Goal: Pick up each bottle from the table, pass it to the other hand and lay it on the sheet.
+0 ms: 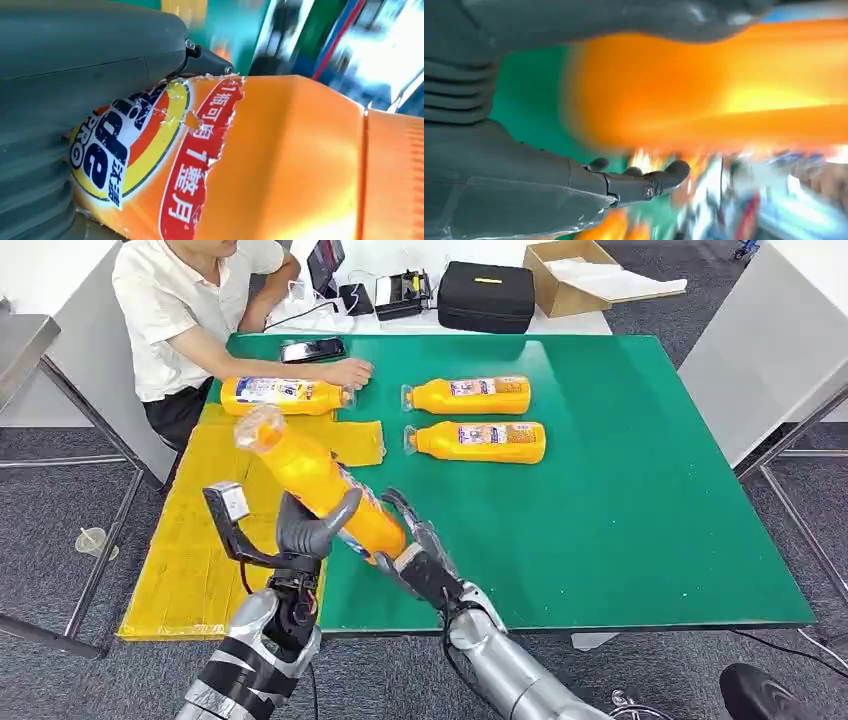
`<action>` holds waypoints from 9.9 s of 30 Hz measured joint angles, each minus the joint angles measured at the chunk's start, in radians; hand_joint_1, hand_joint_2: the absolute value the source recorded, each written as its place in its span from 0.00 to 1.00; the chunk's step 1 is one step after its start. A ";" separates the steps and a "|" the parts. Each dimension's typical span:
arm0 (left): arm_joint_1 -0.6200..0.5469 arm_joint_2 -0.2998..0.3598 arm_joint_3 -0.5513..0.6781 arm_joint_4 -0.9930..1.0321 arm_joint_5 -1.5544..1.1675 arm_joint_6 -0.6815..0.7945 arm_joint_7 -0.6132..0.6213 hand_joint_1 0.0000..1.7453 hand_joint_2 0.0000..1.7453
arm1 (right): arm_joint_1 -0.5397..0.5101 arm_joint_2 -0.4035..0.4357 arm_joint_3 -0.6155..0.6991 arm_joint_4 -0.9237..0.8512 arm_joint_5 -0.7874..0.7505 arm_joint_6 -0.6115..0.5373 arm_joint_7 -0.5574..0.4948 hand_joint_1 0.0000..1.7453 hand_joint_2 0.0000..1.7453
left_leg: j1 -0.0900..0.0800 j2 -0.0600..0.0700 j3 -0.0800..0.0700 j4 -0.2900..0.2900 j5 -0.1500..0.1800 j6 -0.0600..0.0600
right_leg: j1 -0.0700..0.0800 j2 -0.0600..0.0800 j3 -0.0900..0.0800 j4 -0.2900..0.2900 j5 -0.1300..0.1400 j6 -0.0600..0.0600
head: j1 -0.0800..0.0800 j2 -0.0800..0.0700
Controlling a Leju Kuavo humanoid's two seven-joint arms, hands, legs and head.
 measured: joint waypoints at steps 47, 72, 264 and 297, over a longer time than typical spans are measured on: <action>-0.270 0.203 -0.006 0.574 -1.541 -0.033 0.240 0.00 1.00 | 0.183 -0.048 -0.256 -0.340 0.047 -0.402 -0.045 0.00 1.00 | 0.000 0.000 0.000 0.000 0.001 0.000 | 0.000 0.000 0.000 0.000 0.000 0.000 | 0.000 0.000; -0.231 0.232 0.008 0.453 -1.294 -0.206 0.010 0.00 1.00 | 0.184 -0.084 -0.241 -0.333 0.026 -0.402 -0.045 0.00 1.00 | 0.000 0.000 0.003 0.000 0.001 0.000 | 0.000 0.000 0.003 0.000 0.000 0.000 | 0.000 0.000; -0.005 0.039 -0.048 -0.012 -0.065 -0.238 0.087 0.00 1.00 | -0.120 0.001 -0.006 0.041 0.058 0.253 0.034 1.00 1.00 | 0.001 -0.001 0.000 0.000 0.001 -0.001 | 0.001 -0.001 -0.001 0.001 0.000 0.000 | 0.000 0.000; 0.028 0.021 0.017 -0.086 -0.262 0.055 -0.114 1.00 1.00 | -0.050 0.052 -0.018 0.047 -0.015 -0.022 0.062 0.00 0.00 | 0.001 -0.001 -0.002 0.000 0.001 -0.001 | 0.001 -0.001 -0.002 0.001 0.000 0.000 | 0.000 0.000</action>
